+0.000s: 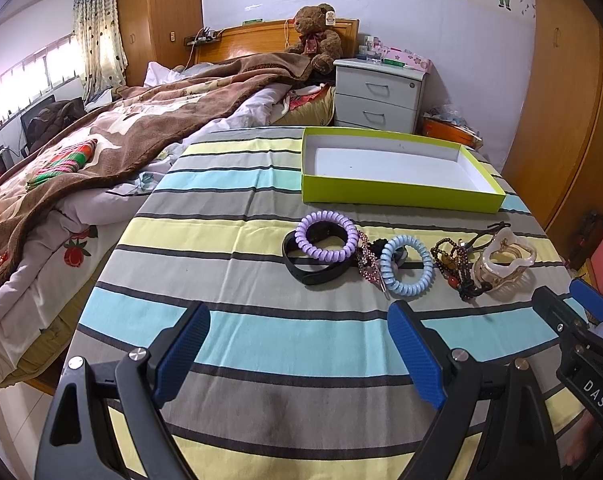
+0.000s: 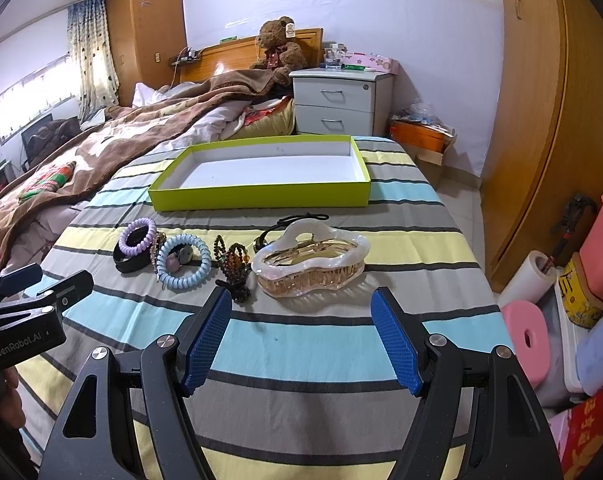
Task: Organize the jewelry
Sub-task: 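Grasp the clear amber hair claw with the right gripper while the left gripper approaches the lavender hair tie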
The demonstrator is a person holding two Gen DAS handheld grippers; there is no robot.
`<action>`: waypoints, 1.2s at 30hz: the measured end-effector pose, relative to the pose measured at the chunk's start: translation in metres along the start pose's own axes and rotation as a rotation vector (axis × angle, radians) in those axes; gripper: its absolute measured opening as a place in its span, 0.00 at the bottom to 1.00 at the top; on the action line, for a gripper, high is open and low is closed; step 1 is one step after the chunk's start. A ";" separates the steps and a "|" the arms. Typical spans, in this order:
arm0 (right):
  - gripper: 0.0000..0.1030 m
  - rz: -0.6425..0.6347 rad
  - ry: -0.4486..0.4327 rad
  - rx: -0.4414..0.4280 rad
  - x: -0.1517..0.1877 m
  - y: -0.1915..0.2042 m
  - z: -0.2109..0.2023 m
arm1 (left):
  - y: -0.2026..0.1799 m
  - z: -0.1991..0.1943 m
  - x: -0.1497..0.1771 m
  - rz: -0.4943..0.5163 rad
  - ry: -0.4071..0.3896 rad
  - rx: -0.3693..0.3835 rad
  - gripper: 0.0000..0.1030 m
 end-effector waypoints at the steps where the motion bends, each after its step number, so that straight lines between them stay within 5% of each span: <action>1: 0.70 0.012 -0.002 0.007 -0.001 -0.004 0.000 | 0.000 0.001 0.000 0.001 0.003 -0.001 0.89; 7: 0.70 0.158 0.041 0.030 -0.005 -0.038 0.009 | 0.004 0.013 -0.003 0.016 0.041 0.023 0.89; 21: 0.70 0.337 0.190 -0.034 -0.017 -0.039 0.064 | 0.020 0.034 -0.016 -0.051 0.108 0.122 0.89; 33: 0.39 0.344 0.219 -0.033 -0.023 -0.047 0.075 | 0.028 0.063 -0.042 -0.059 0.164 0.141 0.81; 36: 0.19 0.312 0.199 -0.023 -0.029 -0.051 0.071 | 0.022 0.067 -0.045 -0.052 0.180 0.165 0.81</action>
Point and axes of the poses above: each gripper's, at about its wrist camera, not at the fingertips, and z roughly the way its jaws point, y to its left, x to its underside, the point moved 5 cm from there along z, roughly the way its jaws point, and after that the axes turned 1 degree about z, right-handed, at the moved point
